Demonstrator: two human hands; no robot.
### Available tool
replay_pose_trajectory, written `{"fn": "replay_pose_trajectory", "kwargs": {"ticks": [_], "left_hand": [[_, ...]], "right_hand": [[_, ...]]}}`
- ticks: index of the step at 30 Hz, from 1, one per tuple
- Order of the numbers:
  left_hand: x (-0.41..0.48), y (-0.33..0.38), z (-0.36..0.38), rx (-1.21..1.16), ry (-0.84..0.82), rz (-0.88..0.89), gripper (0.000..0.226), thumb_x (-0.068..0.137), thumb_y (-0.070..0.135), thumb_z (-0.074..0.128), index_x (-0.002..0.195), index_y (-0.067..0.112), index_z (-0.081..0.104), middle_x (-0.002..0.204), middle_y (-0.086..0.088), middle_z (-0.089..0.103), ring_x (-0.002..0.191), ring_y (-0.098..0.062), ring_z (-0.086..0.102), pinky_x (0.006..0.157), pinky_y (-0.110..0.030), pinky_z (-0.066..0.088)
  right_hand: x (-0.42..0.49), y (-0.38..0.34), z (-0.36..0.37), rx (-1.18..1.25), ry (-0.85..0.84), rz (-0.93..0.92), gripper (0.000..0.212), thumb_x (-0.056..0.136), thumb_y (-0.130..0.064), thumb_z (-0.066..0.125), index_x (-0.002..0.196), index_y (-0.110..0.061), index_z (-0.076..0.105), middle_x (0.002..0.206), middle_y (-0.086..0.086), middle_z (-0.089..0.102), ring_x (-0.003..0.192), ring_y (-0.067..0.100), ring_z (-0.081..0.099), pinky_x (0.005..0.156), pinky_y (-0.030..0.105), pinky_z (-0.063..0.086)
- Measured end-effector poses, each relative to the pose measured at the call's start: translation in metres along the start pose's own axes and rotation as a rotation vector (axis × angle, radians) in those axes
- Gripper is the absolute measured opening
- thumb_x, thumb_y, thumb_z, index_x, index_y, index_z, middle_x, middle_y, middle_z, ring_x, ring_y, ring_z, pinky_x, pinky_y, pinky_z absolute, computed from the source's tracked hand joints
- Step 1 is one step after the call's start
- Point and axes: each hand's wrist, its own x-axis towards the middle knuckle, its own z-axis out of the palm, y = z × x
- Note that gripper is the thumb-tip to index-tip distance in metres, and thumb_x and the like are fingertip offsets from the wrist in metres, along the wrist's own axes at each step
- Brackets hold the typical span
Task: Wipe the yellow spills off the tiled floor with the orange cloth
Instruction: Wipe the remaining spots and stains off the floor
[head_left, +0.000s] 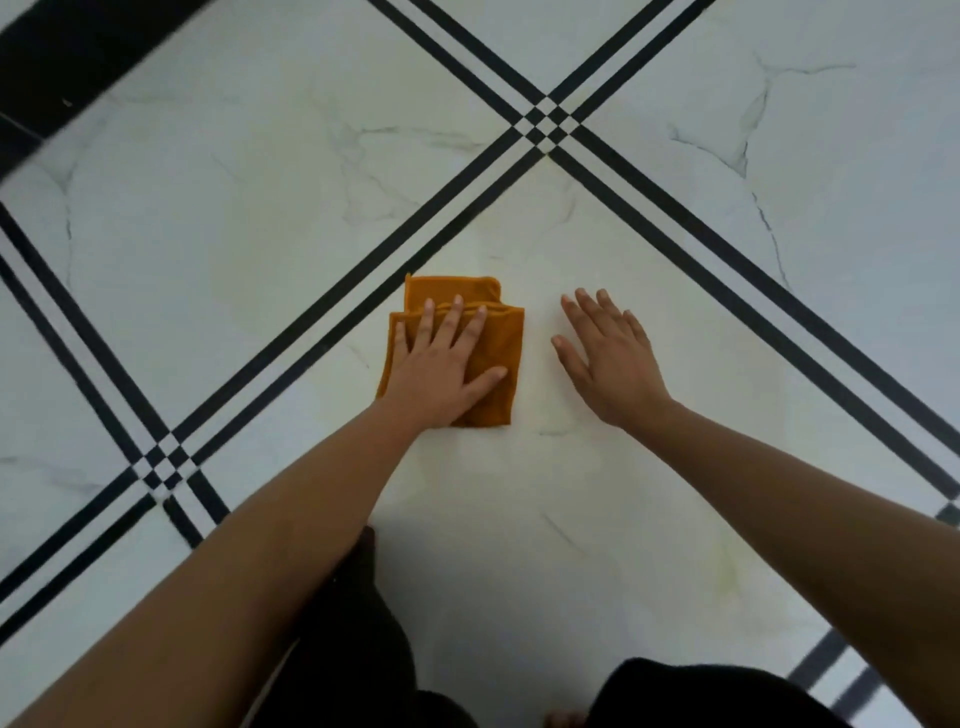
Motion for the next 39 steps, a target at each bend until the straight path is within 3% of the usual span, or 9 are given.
{"fn": "replay_pose_trajectory", "kwargs": {"ticks": [3, 6, 11, 16, 22, 27, 33, 37, 39], "left_hand": [[-0.005, 0.024, 0.011, -0.183, 0.101, -0.248, 0.075, 0.089, 0.065, 0.021, 0.149, 0.027, -0.001, 0.159, -0.002, -0.004, 0.143, -0.031, -0.013, 0.110, -0.060, -0.006], [0.006, 0.042, 0.029, -0.100, 0.278, -0.273, 0.069, 0.091, 0.061, 0.020, 0.149, 0.024, 0.014, 0.157, -0.008, 0.012, 0.143, -0.039, 0.000, 0.108, -0.064, -0.001], [-0.024, 0.064, 0.058, 0.134, 0.226, 0.247, 0.068, 0.089, 0.063, 0.019, 0.147, 0.027, 0.023, 0.154, -0.008, 0.026, 0.141, -0.038, 0.014, 0.107, -0.066, 0.011], [0.008, 0.063, 0.043, 0.066, 0.256, 0.017, 0.070, 0.088, 0.064, 0.022, 0.148, 0.031, 0.014, 0.157, -0.004, 0.015, 0.143, -0.037, 0.005, 0.107, -0.064, -0.001], [-0.013, 0.088, 0.058, 0.243, 0.183, 0.630, 0.067, 0.088, 0.065, 0.019, 0.145, 0.030, 0.026, 0.153, -0.005, 0.028, 0.142, -0.036, 0.014, 0.108, -0.063, 0.010], [0.007, 0.110, 0.055, 0.124, 0.269, 0.287, 0.068, 0.087, 0.062, 0.025, 0.147, 0.029, 0.023, 0.155, -0.004, 0.021, 0.143, -0.036, 0.010, 0.108, -0.063, 0.004], [-0.047, 0.139, 0.084, 0.307, 0.104, 0.934, 0.067, 0.088, 0.064, 0.021, 0.145, 0.030, 0.028, 0.152, -0.003, 0.031, 0.141, -0.034, 0.016, 0.107, -0.062, 0.013], [-0.017, 0.171, 0.077, 0.171, 0.203, 0.517, 0.066, 0.089, 0.062, 0.012, 0.148, 0.032, 0.014, 0.157, -0.001, 0.016, 0.144, -0.032, 0.005, 0.109, -0.060, 0.000], [-0.025, 0.179, 0.081, 0.176, 0.233, 0.481, 0.066, 0.089, 0.059, 0.014, 0.148, 0.031, 0.015, 0.157, -0.002, 0.017, 0.143, -0.035, 0.005, 0.109, -0.060, 0.000]], "right_hand": [[0.000, 0.007, -0.011, 0.011, 0.032, 0.000, 0.055, 0.099, -0.044, 0.022, 0.148, -0.021, 0.015, 0.157, 0.001, 0.012, 0.145, 0.018, 0.002, 0.116, 0.036, 0.000], [0.000, 0.032, -0.015, -0.040, 0.079, -0.006, 0.054, 0.099, -0.043, 0.025, 0.148, -0.020, 0.018, 0.157, 0.002, 0.014, 0.145, 0.019, 0.003, 0.115, 0.035, 0.000], [-0.028, 0.061, -0.008, 0.035, 0.118, 0.103, 0.056, 0.097, -0.046, 0.021, 0.147, -0.022, 0.020, 0.156, 0.003, 0.016, 0.145, 0.019, 0.005, 0.115, 0.035, 0.000], [-0.066, 0.083, 0.008, 0.079, 0.196, 0.222, 0.062, 0.092, -0.050, 0.013, 0.147, -0.021, 0.022, 0.155, 0.004, 0.020, 0.145, 0.020, 0.007, 0.115, 0.036, 0.003], [-0.111, 0.107, 0.018, 0.046, 0.216, 0.318, 0.062, 0.093, -0.049, 0.013, 0.147, -0.021, 0.021, 0.156, 0.004, 0.018, 0.144, 0.018, 0.005, 0.114, 0.034, -0.001], [-0.148, 0.123, 0.018, 0.059, 0.266, 0.392, 0.062, 0.093, -0.050, 0.014, 0.146, -0.020, 0.024, 0.155, 0.005, 0.021, 0.144, 0.019, 0.009, 0.114, 0.034, 0.001], [-0.188, 0.123, 0.027, 0.084, 0.292, 0.499, 0.059, 0.094, -0.048, 0.016, 0.146, -0.021, 0.022, 0.155, 0.003, 0.020, 0.144, 0.018, 0.007, 0.114, 0.034, 0.000], [-0.228, 0.120, 0.035, 0.134, 0.331, 0.629, 0.058, 0.095, -0.047, 0.019, 0.147, -0.023, 0.020, 0.156, 0.001, 0.017, 0.145, 0.017, 0.006, 0.115, 0.034, 0.001], [-0.245, 0.118, 0.037, 0.124, 0.341, 0.650, 0.059, 0.094, -0.047, 0.019, 0.147, -0.022, 0.020, 0.156, 0.002, 0.018, 0.145, 0.018, 0.008, 0.115, 0.034, 0.002]]}}
